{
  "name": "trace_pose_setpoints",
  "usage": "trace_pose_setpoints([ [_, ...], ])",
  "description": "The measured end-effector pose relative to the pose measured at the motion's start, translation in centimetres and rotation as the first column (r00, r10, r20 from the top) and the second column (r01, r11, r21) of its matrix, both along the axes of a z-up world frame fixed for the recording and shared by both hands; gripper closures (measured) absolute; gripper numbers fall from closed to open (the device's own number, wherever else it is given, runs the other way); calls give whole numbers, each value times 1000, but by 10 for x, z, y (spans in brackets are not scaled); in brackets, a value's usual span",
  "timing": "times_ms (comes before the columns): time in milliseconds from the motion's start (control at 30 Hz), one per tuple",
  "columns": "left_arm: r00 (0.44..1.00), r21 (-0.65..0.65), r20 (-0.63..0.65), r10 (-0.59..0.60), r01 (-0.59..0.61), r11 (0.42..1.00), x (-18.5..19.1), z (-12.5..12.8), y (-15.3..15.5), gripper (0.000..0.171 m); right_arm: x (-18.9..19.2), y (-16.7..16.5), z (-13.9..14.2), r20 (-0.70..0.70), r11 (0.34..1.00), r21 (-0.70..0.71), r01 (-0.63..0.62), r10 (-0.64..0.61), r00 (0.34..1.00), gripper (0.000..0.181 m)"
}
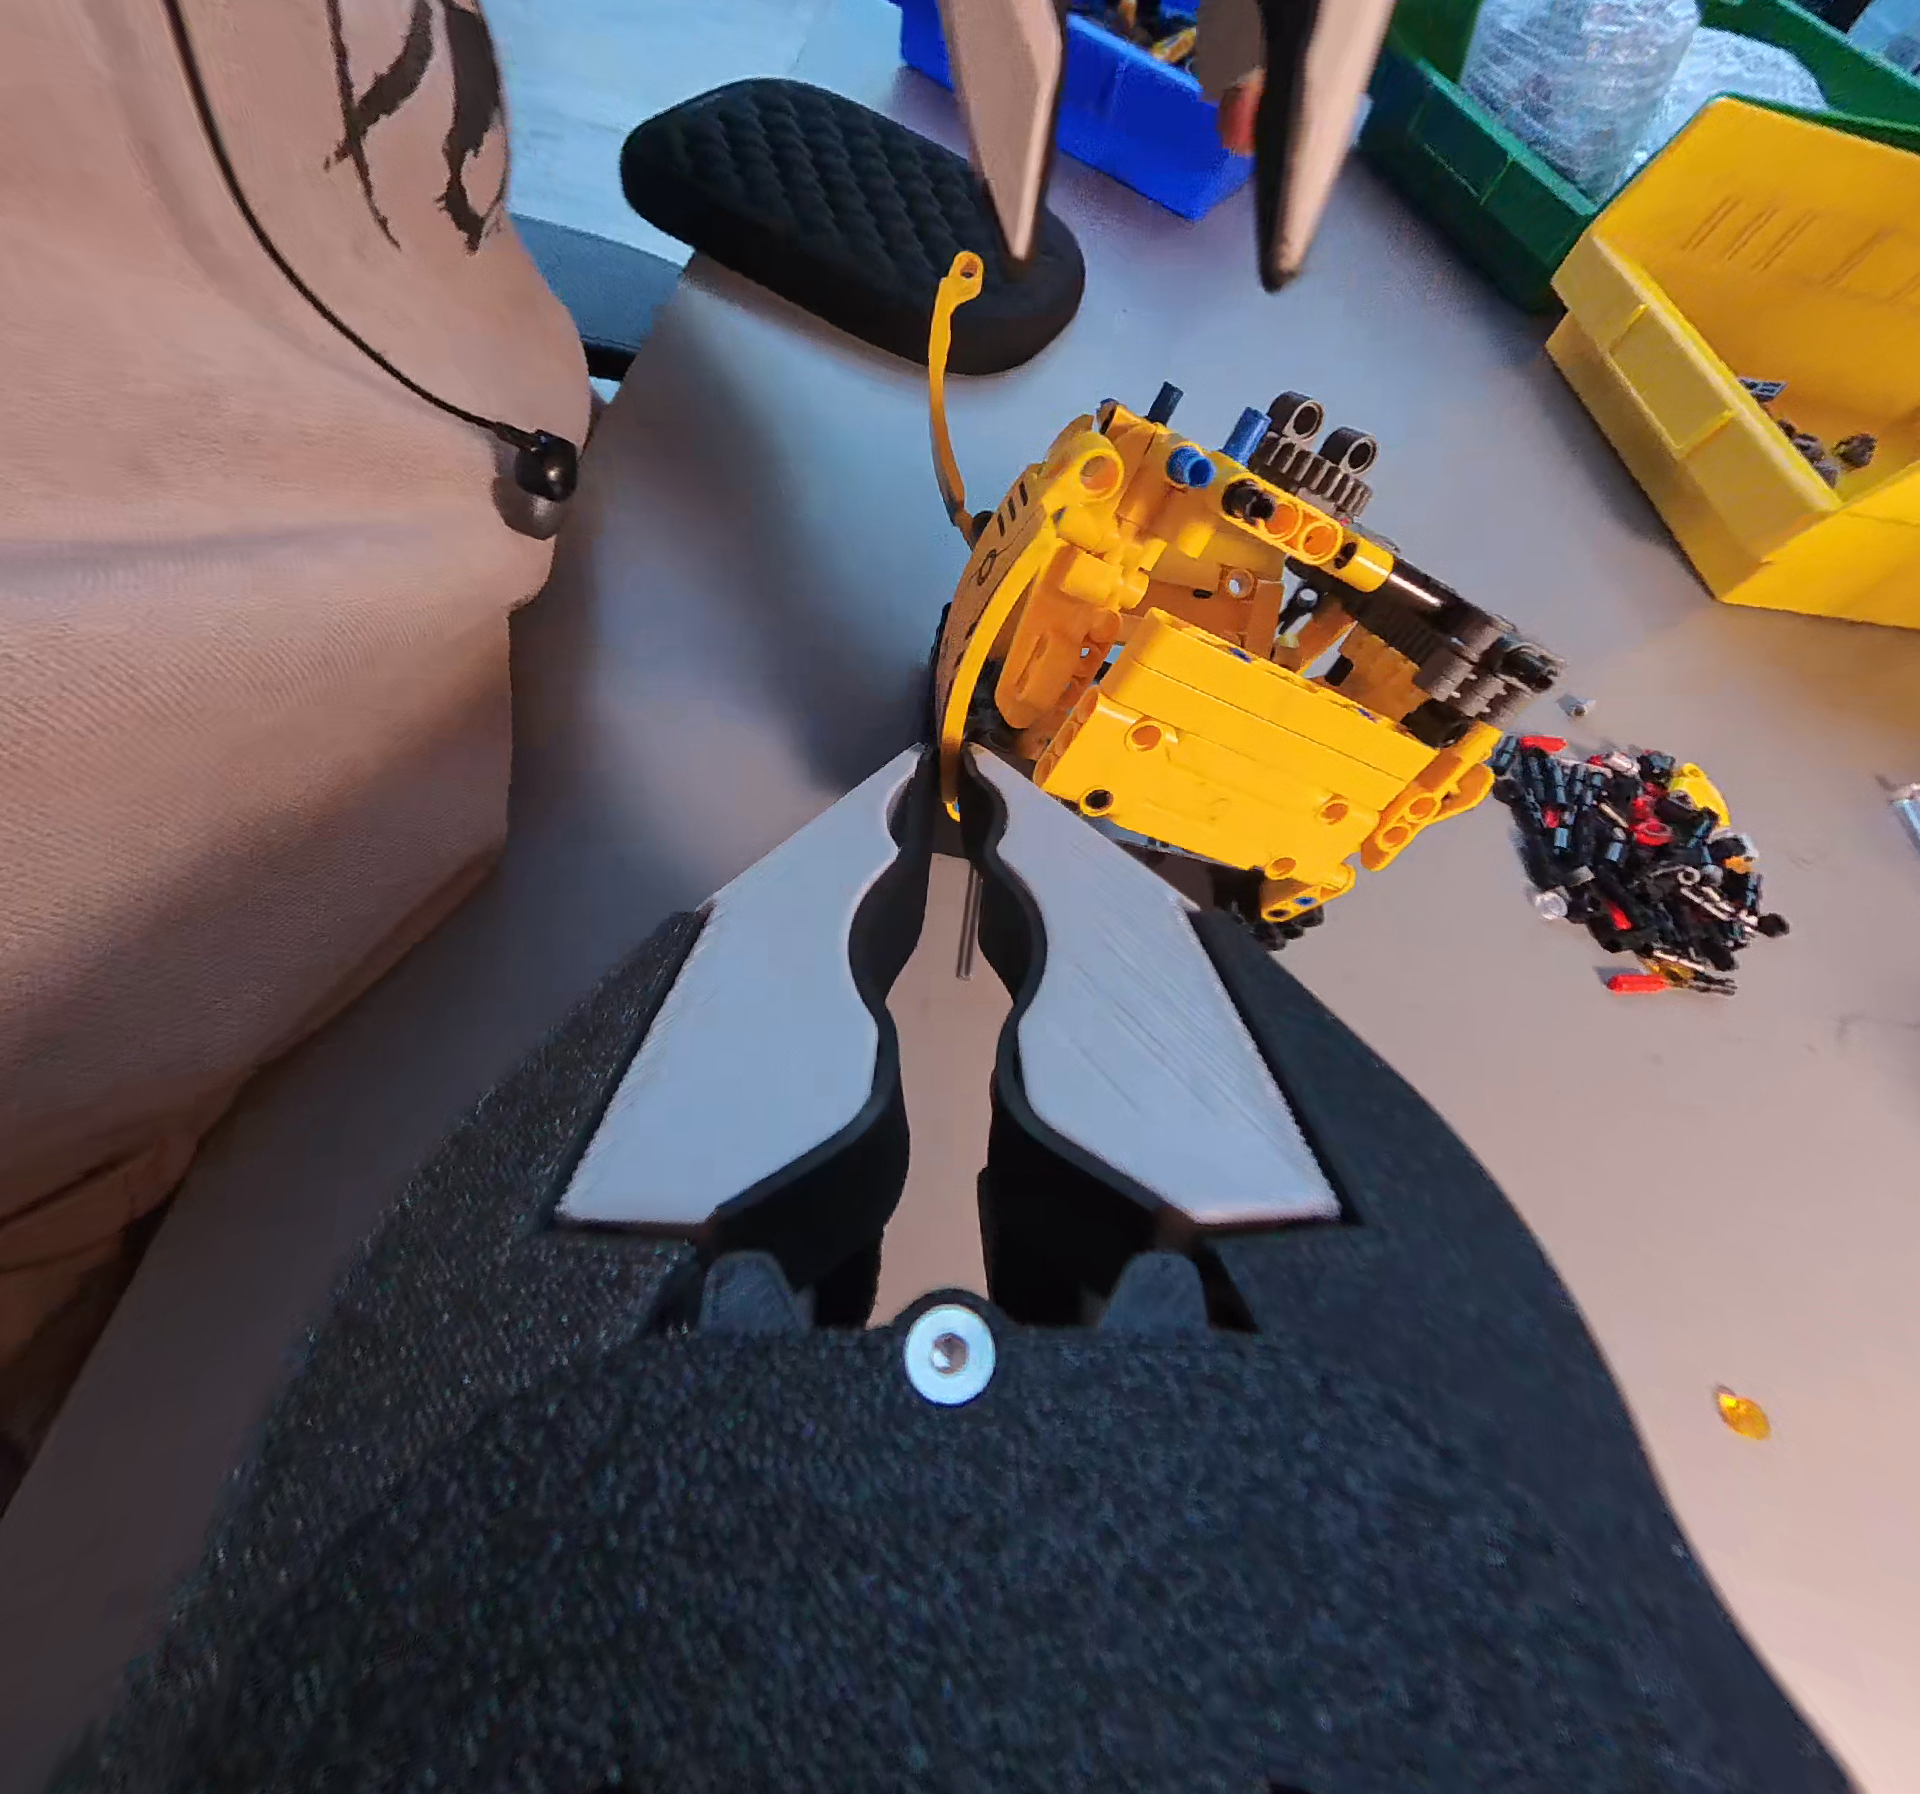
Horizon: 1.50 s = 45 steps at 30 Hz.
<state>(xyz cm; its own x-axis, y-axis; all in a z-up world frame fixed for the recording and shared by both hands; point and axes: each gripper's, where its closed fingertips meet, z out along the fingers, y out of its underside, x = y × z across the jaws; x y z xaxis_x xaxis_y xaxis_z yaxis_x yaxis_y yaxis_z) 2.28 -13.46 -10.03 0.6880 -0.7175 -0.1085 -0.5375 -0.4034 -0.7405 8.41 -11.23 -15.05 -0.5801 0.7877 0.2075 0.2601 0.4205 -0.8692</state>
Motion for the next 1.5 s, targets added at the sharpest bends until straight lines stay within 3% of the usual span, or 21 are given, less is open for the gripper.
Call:
trace_pose_setpoints([
  [200,984,23,159,75,-80,997,19,-18,-16,143,-15,2,9,49,982,-180,53,-45,998,180],
  [433,973,189,-26,230,-221,957,18,-49,16,140,-41,1,39,86,843,-529,101,-66,994,180],
  [500,959,226,-12,285,-275,935,16,-47,25,145,-47,4,43,99,813,-569,128,-87,991,180],
  [667,931,262,56,361,-362,894,6,-45,32,151,-55,7,43,110,821,-549,160,-119,987,180],
  [800,915,374,-24,403,-366,852,-1,-50,35,152,-60,6,38,123,816,-551,175,-128,984,179],
  [1067,902,353,64,427,-420,836,-7,-50,41,146,-68,7,38,69,866,-444,229,-222,973,180],
  [1200,870,341,97,484,-486,805,-18,-47,46,152,-76,3,39,65,870,-434,235,-229,971,179],
  [1500,882,406,-74,466,-400,821,-25,-55,55,158,-77,12,30,31,894,-326,308,-316,948,180],
])
